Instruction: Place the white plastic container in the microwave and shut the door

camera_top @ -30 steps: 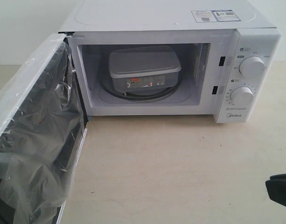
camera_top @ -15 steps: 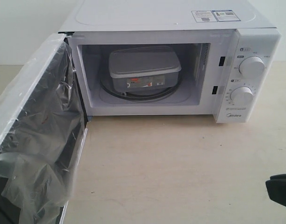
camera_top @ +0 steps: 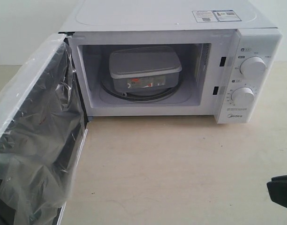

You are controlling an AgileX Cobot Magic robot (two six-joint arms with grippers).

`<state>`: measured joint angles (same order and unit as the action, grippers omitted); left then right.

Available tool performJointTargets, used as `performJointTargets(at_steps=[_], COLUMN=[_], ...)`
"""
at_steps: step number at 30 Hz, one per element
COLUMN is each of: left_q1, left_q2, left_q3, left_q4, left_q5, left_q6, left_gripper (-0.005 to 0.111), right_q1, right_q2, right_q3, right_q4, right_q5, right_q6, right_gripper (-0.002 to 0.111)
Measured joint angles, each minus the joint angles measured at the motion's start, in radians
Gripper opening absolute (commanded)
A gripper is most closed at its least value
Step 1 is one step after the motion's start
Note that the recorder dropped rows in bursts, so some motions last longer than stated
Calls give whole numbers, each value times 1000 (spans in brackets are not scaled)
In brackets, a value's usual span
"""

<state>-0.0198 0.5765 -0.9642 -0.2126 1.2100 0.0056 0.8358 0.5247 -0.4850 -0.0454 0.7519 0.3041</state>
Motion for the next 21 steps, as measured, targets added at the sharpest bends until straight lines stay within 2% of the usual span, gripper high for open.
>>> performJointTargets(at_steps=[11, 21], left_q1=[0, -8], left_q2=[303, 418], left_q3=[42, 130], left_q4=[-188, -418], left_q5=[10, 8], left_q6=[241, 480], left_gripper=[4, 4], right_q1=[0, 0], right_q2=[0, 0], right_q3=[0, 0], right_q4=[0, -9], right_q5=[0, -11], right_q6=[-2, 26], right_gripper=[0, 0])
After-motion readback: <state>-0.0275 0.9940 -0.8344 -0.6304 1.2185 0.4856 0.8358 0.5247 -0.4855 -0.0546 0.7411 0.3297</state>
